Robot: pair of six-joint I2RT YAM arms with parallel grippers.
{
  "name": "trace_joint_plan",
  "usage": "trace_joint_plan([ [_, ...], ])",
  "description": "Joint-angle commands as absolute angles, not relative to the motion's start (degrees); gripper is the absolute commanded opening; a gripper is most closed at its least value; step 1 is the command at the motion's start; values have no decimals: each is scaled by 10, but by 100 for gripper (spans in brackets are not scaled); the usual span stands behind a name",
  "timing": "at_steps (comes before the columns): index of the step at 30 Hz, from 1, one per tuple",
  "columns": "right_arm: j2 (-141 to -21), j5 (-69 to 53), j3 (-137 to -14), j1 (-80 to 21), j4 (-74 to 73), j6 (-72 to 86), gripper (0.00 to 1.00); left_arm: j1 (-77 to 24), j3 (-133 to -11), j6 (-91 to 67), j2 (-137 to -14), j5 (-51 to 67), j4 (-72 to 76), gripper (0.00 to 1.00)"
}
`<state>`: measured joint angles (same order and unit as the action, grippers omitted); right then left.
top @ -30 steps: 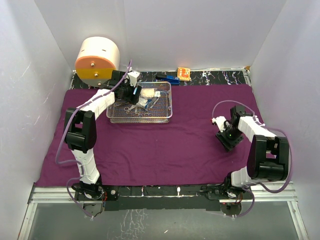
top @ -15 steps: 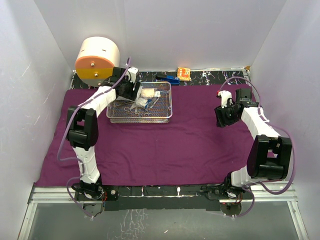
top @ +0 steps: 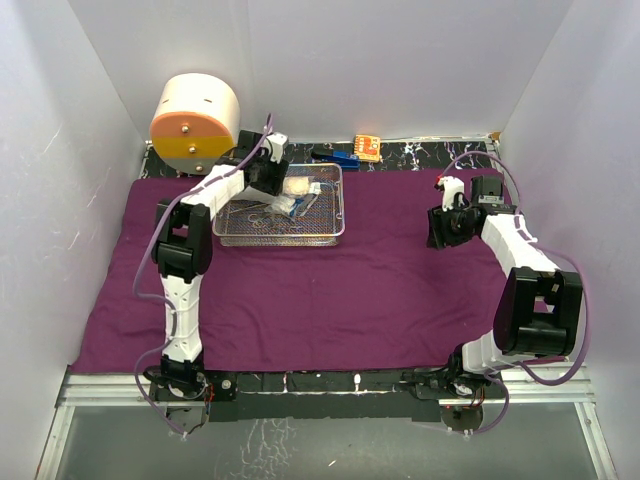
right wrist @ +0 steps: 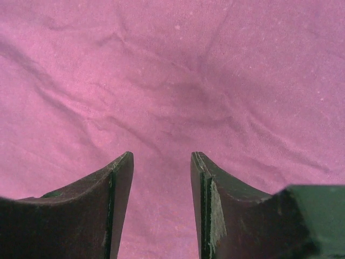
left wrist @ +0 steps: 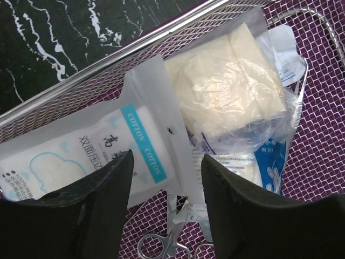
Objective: Open and lay out the surgical kit
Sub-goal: Pick up the medical item from the container.
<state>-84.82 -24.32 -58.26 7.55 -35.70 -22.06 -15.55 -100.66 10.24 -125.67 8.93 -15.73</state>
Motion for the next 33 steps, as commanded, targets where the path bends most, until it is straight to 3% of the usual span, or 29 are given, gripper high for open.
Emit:
trace_joint_plan([
  [1,-847,-255,-577,77,-331,-215,45,-166,-1041,104,-1263,103,-176,49],
  [13,-829,-255,-550,77,-322,-215,44,-166,-1082,124,-1309,72,-213,21],
  [20,-813,-256,-538,77,-316,-211,44,-166,-1080,132,-1263,56,-222,0],
  [33,-811,-319,-624,75,-353,-250,43,-166,-1129,216,-1050,38,-411,0],
])
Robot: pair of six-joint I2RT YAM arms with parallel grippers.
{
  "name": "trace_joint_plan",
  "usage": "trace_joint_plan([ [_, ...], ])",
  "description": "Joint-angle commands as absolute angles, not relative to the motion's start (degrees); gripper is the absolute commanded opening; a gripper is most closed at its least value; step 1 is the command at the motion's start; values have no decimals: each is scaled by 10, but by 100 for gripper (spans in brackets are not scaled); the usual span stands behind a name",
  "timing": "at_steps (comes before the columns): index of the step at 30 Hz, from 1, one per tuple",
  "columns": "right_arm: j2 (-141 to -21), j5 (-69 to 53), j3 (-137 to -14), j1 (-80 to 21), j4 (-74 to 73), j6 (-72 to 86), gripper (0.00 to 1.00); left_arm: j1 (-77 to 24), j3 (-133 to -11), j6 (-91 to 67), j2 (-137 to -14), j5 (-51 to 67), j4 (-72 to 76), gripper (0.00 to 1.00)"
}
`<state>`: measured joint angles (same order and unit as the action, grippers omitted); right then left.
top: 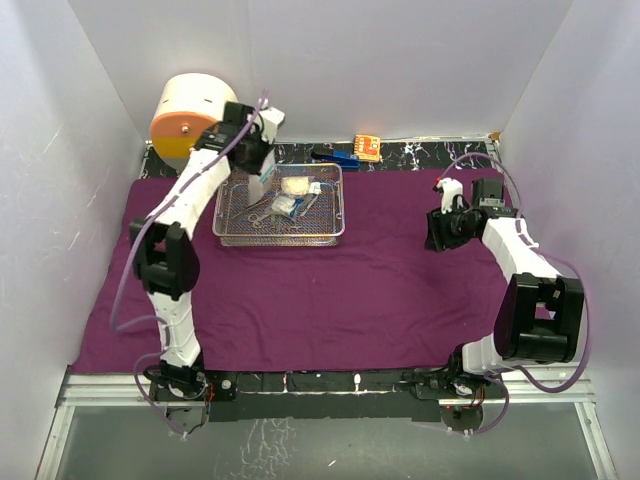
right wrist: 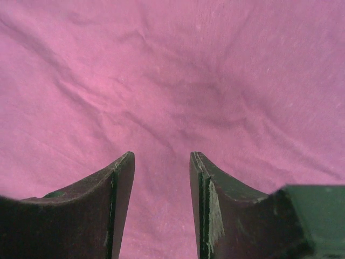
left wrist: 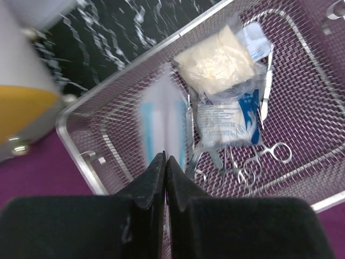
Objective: Open and lay out the surgical kit
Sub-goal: Pick up the medical item from the container.
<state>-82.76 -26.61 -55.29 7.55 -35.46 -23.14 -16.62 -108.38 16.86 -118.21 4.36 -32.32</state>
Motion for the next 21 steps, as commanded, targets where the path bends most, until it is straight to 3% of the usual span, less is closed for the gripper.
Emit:
trace_joint_plan([
  [1,-813,-328,-634,74,-357,-250,43,-166,-1134,230,-1033,41,-438,0],
  [10,-805,-351,-624,43,-329,-247,43,-166,-1068,326,-864,72,-660,0],
  [21,-769,-339,-550,13,-272,-225,42,-167,-829,423,-613,103,-813,0],
])
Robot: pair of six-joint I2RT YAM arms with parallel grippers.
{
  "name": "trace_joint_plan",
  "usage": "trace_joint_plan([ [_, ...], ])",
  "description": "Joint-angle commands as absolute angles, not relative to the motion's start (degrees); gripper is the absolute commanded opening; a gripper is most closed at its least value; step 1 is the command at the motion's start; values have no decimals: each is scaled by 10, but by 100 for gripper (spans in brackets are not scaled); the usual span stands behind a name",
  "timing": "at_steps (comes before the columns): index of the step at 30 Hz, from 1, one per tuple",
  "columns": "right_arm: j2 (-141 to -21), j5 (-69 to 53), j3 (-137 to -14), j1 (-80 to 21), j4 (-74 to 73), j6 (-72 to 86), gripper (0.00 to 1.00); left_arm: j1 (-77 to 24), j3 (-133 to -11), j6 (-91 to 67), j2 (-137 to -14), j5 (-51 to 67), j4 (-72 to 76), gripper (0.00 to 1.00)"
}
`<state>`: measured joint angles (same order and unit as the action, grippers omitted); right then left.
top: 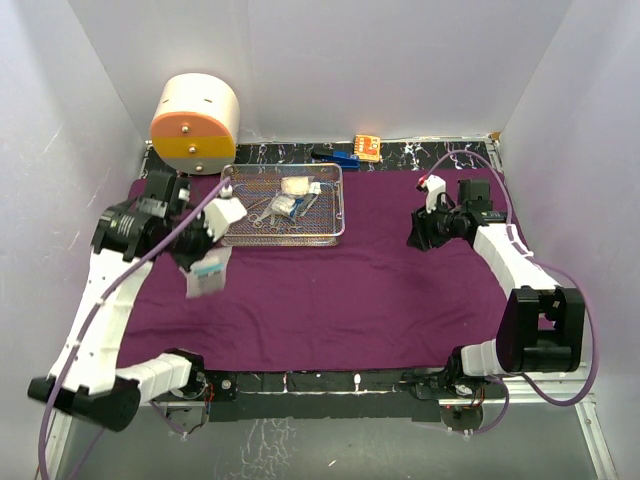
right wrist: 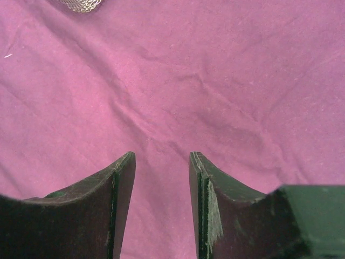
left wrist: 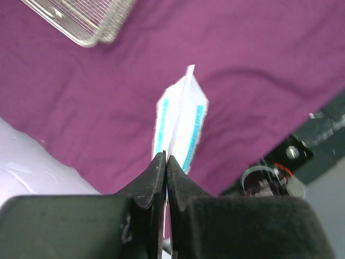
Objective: Open and lay out the surgical kit
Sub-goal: Pick up the medical item from the container, then place the medical item in the surgical kit.
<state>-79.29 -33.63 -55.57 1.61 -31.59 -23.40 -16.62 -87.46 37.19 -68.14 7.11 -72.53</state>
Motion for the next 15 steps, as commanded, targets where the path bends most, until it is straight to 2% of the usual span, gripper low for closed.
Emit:
trace_joint_plan([
  [1,-766,-336,-548,13,-271,-225,42,-166,-815,426,-596,112,-823,0],
  [8,-753,-324,-531,13,-264,-221,42,-166,-720,482,-509,149,-824,0],
  [15,-767,-313,-530,13,-262,-221,42,-167,-610,540,-550,105,-773,0],
])
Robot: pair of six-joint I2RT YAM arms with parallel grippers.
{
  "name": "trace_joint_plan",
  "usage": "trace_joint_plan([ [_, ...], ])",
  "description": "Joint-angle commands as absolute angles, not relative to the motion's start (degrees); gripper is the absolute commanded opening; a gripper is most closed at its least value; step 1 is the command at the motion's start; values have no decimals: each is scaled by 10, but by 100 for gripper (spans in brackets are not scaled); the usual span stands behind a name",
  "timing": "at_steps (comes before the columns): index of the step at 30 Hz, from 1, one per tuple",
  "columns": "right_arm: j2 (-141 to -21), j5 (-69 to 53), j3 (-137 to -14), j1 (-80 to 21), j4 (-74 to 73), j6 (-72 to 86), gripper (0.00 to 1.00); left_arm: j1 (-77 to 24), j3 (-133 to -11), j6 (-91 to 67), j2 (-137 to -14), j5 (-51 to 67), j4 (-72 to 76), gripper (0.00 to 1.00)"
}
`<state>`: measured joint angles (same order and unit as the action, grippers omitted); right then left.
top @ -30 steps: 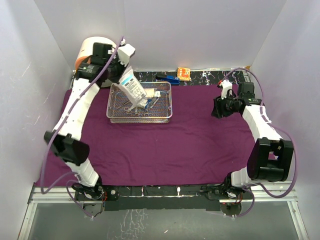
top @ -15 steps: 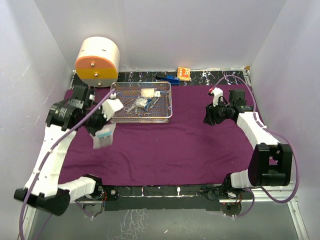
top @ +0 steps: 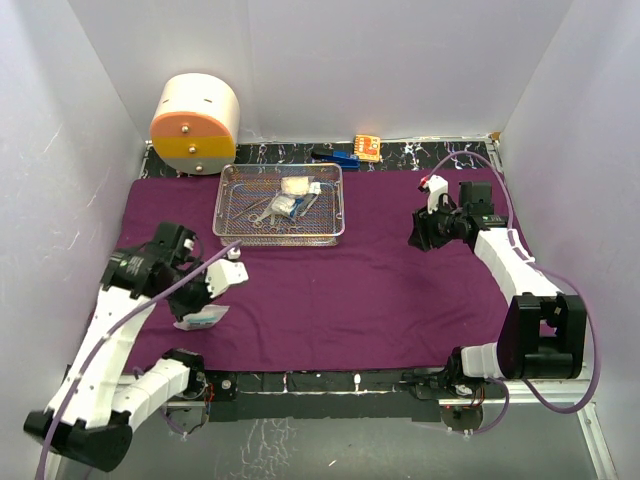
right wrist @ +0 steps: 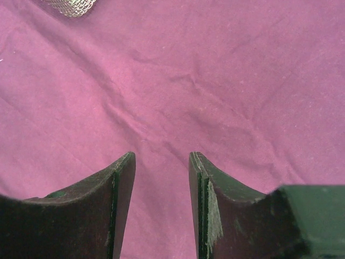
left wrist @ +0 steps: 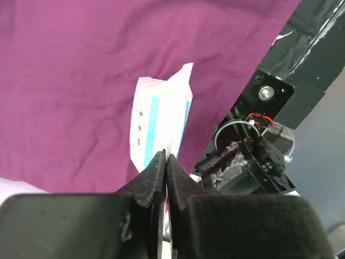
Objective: Open and lay out the surgical kit
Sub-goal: Place the medical item in the surgical kit.
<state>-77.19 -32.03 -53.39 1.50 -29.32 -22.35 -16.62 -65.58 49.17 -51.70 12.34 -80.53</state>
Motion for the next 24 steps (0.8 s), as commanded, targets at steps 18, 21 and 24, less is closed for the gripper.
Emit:
trace_joint_plan([
  [18,-812,-309,-541,10,-266,-226,42,-48,-620,605,-818,105,-561,0],
  [21,-821,-307,-543,6,-268,-229,42,-28,-636,599,-869,119,-536,0],
  [24,-831,-303,-546,4,-272,-231,42,-23,-642,587,-907,114,-513,0],
])
